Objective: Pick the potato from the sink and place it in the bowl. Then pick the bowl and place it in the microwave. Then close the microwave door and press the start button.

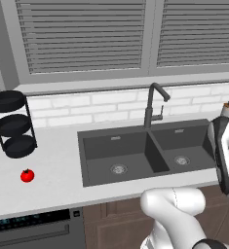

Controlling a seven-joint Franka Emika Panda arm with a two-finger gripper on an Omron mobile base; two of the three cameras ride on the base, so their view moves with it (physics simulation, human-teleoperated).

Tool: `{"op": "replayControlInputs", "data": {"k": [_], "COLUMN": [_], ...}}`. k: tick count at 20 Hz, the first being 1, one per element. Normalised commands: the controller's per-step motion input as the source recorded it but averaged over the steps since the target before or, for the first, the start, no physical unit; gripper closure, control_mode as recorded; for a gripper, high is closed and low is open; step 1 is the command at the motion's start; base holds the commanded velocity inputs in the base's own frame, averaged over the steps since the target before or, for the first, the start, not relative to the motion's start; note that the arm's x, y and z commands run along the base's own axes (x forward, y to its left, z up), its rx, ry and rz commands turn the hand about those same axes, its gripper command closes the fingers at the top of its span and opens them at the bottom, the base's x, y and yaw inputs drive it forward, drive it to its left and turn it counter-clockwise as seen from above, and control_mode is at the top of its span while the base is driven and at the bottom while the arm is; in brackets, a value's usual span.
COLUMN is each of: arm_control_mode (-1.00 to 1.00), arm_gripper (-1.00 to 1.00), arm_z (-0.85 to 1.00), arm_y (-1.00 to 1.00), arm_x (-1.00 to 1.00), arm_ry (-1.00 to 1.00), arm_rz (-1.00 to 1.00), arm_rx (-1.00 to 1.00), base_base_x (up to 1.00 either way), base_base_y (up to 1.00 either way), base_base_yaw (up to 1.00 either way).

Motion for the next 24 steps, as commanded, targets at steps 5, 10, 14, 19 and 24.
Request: {"op": "replayControlInputs", "data": {"k": [5,10,14,19,24], "arm_control_mode": [-1.0,-1.0,-1.0,-1.0,1.0], "arm_gripper": [1.0,1.0,1.0,1.0,1.0], "arm_z": [0.01,0.0,0.0,0.0,0.0], "arm_y": [-0.18,0.21,0.54,0.1,0.0], "arm_x": [0.0,0.03,0.05,0.08,0.0], "arm_ry": [0.0,-0.02,-0.02,0.0,0.0], "arm_rz": [0.0,0.0,0.0,0.0,0.0], "arm_rx": [0.0,0.07,0.01,0.0,0.0], "base_base_x": [0.0,0.0,0.0,0.0,-0.54], "base_base_y": [0.0,0.0,0.0,0.0,-0.72], "base_base_yaw": [0.0,0.0,0.0,0.0,-0.01]}}
